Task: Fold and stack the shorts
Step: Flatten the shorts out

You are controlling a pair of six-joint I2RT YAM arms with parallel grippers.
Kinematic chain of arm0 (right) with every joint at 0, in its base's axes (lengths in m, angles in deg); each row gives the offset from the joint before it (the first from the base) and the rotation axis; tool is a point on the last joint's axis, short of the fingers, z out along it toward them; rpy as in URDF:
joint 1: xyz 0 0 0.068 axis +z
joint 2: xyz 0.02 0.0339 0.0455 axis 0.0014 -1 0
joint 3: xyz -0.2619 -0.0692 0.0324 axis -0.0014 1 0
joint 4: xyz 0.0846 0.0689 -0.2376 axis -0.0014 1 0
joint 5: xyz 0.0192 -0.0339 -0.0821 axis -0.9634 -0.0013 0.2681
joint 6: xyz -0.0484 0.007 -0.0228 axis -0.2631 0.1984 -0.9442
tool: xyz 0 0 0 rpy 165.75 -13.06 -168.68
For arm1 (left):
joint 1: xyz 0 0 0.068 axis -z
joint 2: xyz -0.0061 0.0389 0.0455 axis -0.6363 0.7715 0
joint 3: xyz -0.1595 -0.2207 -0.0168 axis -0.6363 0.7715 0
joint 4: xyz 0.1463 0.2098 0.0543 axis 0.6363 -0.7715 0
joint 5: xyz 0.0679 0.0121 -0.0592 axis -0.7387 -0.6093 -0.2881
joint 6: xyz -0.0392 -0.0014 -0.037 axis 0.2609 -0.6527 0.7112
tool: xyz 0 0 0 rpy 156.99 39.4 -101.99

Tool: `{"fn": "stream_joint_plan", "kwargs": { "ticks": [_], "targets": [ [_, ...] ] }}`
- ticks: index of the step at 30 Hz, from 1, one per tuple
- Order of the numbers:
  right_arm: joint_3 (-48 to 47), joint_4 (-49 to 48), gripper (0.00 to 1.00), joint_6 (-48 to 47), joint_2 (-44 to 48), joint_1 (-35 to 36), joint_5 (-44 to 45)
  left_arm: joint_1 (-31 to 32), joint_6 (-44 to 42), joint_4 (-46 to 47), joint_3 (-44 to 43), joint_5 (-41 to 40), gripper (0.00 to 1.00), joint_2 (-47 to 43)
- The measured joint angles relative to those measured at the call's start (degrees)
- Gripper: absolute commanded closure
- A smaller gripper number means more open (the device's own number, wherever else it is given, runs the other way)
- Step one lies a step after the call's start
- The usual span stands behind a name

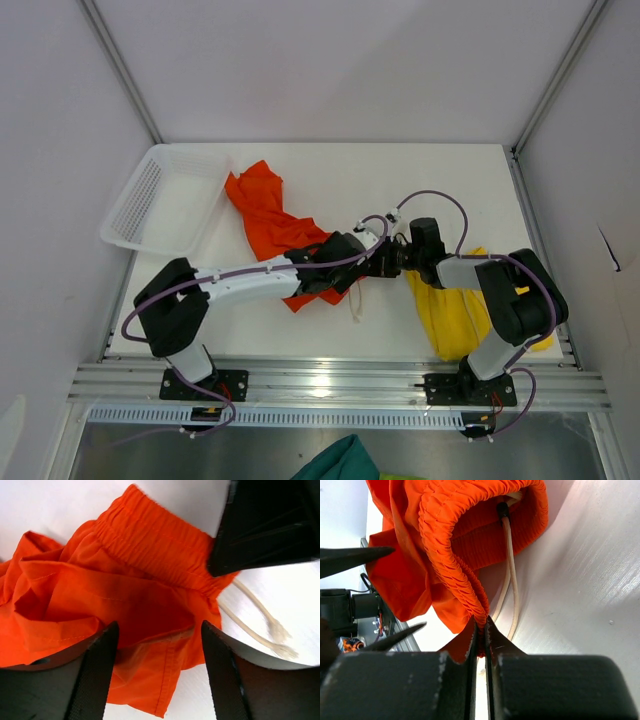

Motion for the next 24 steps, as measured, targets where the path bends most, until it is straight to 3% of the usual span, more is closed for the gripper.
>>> {"fn": "stream_joint_plan", "kwargs": {
  "ticks": [1, 4, 5, 7, 16, 19, 24],
  "targets": [
    [0.00, 0.00, 0.99, 0.00, 0.00, 0.00, -0.02, 0.00, 0.33, -0.26, -0.15, -1.07, 0.35, 0.42],
    [0.00, 0.00, 1.00, 0.00, 0.00, 0.00, -0.11, 0.09, 1.79, -1.27, -0.39, -3.93, 0.64, 1.11],
    [0.00, -0.02, 1.00, 0.00, 0.00, 0.00, -0.15, 0.15, 2.16, -1.51, -0.57, -4.92, 0.79, 1.44],
    [0.00, -0.04, 1.00, 0.00, 0.00, 0.00, -0.15, 0.24, 3.13, -1.88, -1.07, -6.38, 1.00, 2.01],
    [0.00, -0.17, 1.00, 0.07, 0.00, -0.26, -0.22, -0.26, 8.13, -4.17, -1.44, -10.88, 1.00, -2.60],
    [0.35, -0.52, 1.00, 0.52, 0.20, -0.70, -0.52, -3.45, 13.09, -6.78, -1.44, -10.45, 1.00, -11.67],
    [3.37, -1.27, 1.00, 3.54, 3.04, -1.88, -1.29, -16.39, 21.18, -10.12, -1.77, -9.33, 1.00, -31.67]
  ]
}}
